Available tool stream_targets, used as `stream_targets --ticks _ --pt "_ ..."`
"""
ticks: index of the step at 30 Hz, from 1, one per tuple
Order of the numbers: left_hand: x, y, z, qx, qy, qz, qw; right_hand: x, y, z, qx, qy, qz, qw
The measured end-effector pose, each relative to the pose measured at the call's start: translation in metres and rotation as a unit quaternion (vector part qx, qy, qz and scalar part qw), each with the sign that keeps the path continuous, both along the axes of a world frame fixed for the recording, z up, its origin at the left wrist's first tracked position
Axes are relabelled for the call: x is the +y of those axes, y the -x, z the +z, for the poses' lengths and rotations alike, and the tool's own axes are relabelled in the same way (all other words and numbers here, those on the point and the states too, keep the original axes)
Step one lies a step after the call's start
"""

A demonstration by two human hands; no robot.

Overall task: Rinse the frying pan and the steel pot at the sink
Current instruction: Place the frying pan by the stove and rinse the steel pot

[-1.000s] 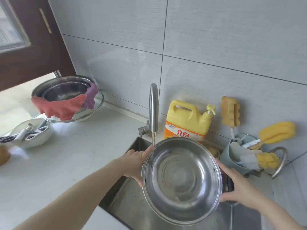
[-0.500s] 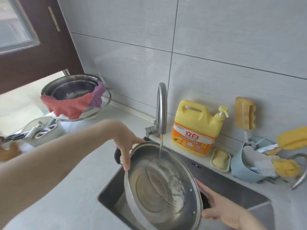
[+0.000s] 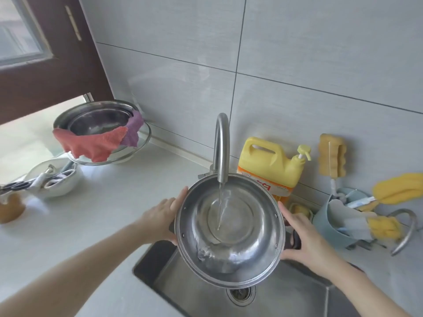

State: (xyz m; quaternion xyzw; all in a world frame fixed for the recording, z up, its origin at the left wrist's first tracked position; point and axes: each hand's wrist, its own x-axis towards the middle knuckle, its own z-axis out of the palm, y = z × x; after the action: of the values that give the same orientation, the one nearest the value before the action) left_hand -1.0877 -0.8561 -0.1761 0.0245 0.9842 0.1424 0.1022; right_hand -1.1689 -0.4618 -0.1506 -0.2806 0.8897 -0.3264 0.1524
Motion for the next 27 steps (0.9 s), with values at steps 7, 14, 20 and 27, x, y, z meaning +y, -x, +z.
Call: stream_targets --ticks 7,14,20,27 --pt "0.023 0.007 -0.024 -0.110 -0.190 -0.010 0.976 0.019 0.014 0.048 -0.023 -0.037 0.060 0.997" --pt "0.014 0.022 0.010 -0.180 -0.179 -0.047 0.966 0.039 -0.005 0.000 -0.108 0.023 0.030 0.993" --pt "0.020 0.025 0.044 -0.098 -0.065 -0.094 0.989 0.024 -0.035 -0.065 -0.077 0.072 -0.087 0.991" --pt "0.021 0.002 0.006 0.120 0.014 -0.106 0.987 0.032 -0.044 -0.103 0.097 0.077 -0.105 0.987"
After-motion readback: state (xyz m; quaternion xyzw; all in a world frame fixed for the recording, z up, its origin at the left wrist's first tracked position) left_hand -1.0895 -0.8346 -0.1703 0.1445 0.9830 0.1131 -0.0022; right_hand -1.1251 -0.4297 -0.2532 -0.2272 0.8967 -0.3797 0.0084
